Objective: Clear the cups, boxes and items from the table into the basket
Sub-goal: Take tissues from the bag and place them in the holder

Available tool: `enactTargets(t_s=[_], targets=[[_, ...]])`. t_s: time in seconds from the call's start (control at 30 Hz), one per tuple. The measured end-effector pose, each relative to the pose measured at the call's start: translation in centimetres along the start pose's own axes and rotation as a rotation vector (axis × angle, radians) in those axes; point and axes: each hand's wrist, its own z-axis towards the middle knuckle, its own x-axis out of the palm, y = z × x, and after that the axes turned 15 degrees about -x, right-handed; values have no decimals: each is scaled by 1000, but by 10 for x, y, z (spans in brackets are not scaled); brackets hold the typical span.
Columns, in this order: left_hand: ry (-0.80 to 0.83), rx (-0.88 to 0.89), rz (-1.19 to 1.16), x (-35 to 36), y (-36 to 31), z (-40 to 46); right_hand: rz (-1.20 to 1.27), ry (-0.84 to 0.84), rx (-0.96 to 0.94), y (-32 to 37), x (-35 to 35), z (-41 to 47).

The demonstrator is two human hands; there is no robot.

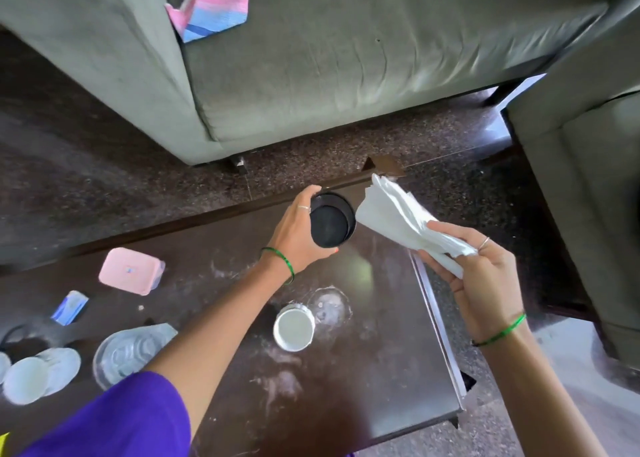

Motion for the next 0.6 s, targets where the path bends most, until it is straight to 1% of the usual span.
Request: enactTargets(t_s=[0.1, 0.23, 0.37, 0.47, 0.6], targets=[[-2, -52, -12, -19, 32, -21, -77, 120, -10, -7, 28, -16], [-15, -73, -87, -36, 65, -43, -203, 333, -71, -16, 65, -36], [-52, -69, -151, -45, 83, -54, -509, 499, -230, -23, 92, -50], [-43, -93, -125, -46, 90, -55, -674, 569, -343, -25, 108, -55], [-37, -94, -111, -46, 93, -56, -808, 619, -412, -26, 125, -57]])
